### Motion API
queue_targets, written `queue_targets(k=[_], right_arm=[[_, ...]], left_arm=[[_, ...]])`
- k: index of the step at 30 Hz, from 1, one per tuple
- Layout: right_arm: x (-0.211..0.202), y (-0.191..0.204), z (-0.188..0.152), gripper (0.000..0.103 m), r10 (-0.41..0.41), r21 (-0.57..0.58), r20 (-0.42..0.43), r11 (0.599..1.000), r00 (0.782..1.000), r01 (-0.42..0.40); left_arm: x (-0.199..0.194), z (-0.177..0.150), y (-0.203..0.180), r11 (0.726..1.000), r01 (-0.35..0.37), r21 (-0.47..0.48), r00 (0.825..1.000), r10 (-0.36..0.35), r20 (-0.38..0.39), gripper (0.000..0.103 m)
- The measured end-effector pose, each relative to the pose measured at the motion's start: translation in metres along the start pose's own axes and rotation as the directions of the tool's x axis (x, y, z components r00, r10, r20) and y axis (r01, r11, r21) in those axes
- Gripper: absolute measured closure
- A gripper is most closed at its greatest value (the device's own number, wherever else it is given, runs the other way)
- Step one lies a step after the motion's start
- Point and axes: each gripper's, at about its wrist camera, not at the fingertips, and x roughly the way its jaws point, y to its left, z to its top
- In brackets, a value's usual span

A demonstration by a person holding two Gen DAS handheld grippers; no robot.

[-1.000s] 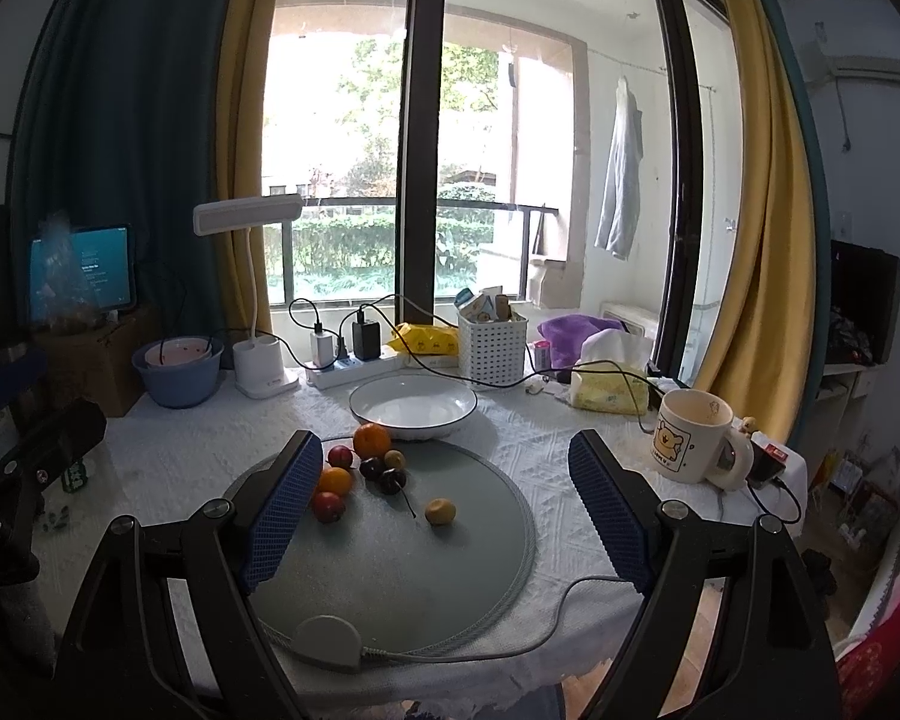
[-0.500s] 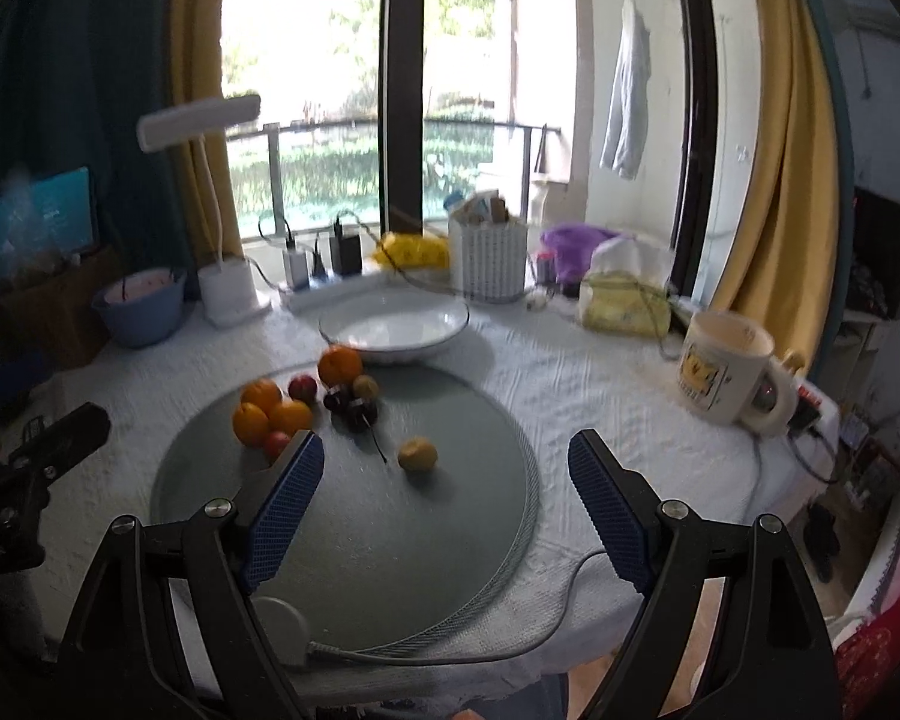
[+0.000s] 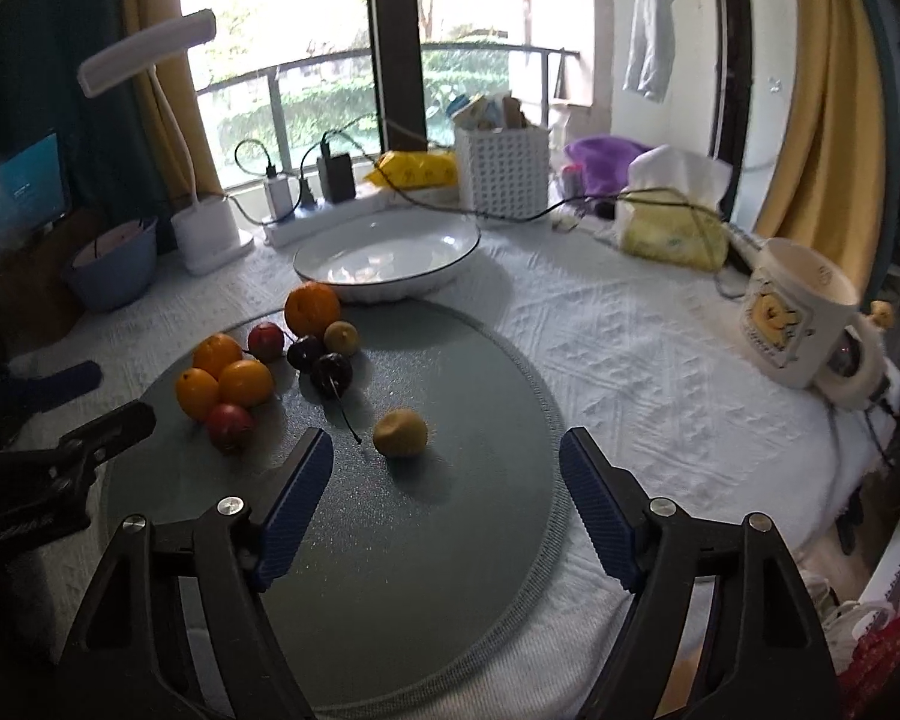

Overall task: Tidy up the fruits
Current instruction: 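Grasp the small brown fruit with the right gripper while the left gripper approaches an orange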

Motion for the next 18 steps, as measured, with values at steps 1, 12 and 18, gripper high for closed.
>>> queue_targets(k=[1, 12, 18], right_arm=[[0.005, 0.000, 0.001, 0.022, 0.006, -0.002, -0.008, 1.000, 1.000, -0.006], [0.045, -0.004, 0.008, 0.022, 0.054, 0.015, -0.091, 0.998, 0.994, -0.053], [0.062, -0.001, 0.005, 0.045, 0.072, 0.012, -0.148, 0.997, 0.986, -0.071]], left_arm=[[0.004, 0.000, 0.002, 1.000, -0.002, -0.011, 1.000, 0.002, -0.015, 0.042], [0.042, 0.010, 0.010, 0.998, 0.024, -0.051, 0.994, -0.029, -0.101, 0.045], [0.049, 0.013, 0.011, 0.995, 0.065, -0.073, 0.991, -0.073, -0.111, 0.057]])
